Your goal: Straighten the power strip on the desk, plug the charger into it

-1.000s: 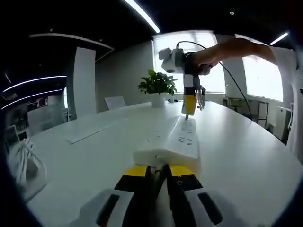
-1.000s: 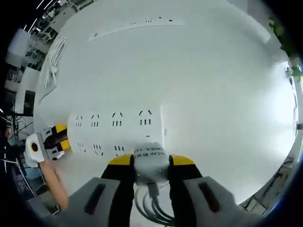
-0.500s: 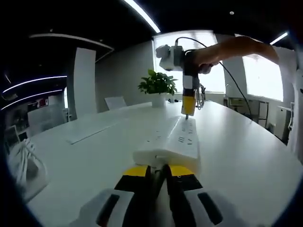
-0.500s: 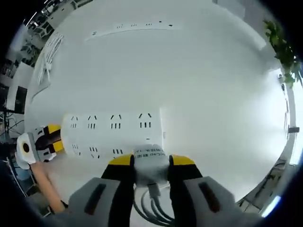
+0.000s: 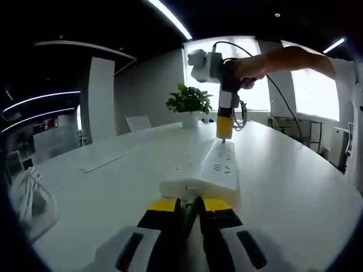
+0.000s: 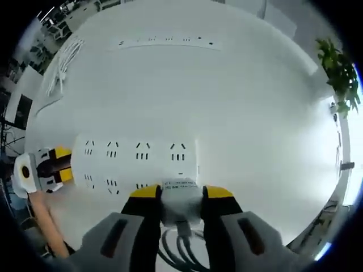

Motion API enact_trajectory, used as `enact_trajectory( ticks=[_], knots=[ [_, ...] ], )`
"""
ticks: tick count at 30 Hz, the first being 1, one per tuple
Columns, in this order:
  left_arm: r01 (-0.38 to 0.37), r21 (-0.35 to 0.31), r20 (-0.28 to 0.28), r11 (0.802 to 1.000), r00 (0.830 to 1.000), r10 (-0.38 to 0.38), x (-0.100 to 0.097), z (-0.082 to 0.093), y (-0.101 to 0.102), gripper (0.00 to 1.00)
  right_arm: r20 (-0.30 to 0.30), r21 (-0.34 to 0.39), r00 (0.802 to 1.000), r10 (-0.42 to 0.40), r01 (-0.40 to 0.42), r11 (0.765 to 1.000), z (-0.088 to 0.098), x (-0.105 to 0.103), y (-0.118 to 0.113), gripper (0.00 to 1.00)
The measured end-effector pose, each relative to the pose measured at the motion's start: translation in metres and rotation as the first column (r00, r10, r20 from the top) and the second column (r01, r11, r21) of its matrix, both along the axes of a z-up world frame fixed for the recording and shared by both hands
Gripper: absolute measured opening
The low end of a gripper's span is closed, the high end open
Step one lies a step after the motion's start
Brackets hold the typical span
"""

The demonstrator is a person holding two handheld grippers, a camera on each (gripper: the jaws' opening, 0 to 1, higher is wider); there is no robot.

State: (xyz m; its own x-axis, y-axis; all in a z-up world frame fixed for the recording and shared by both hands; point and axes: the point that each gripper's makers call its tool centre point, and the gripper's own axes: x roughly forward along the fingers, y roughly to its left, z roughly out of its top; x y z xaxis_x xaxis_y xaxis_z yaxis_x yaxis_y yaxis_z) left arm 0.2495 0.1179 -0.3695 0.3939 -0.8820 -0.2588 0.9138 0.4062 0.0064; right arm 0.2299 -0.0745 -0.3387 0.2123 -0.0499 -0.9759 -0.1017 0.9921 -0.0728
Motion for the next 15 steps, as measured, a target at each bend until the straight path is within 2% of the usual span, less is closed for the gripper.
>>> enact_trajectory(
  ticks=[6, 12, 13, 14, 15],
  knots=[
    [0.001, -0.001, -0.002, 1.0, 1.0, -0.001, 0.001, 0.0, 0.0, 0.17, -0.005, 0.045, 1.0, -0.012, 0.012, 0.999, -0.002, -0.004, -0.001, 0.26],
    [0.0, 0.0, 0.0, 1.0, 1.0, 0.0, 0.001, 0.0, 0.0, 0.17, -0.03, 0.042, 1.0, -0.004, 0.005, 0.999, -0.006, -0.012, 0.0, 0.27],
    [0.0, 0.0, 0.0, 1.0, 1.0, 0.0, 0.001, 0.0, 0.0, 0.17, -0.041, 0.04, 0.999, 0.002, 0.0, 0.999, -0.009, -0.014, 0.001, 0.27],
    [0.001, 0.001, -0.007, 1.0, 1.0, -0.001, -0.001, -0.001, 0.0, 0.16, -0.121, 0.02, 0.992, -0.044, 0.047, 0.999, -0.023, -0.012, -0.004, 0.27],
    [0.002, 0.002, 0.002, 1.0, 1.0, -0.003, 0.0, 0.0, 0.0, 0.16, -0.049, 0.041, 0.999, 0.021, -0.019, 0.999, -0.021, -0.006, 0.002, 0.27]
  ],
)
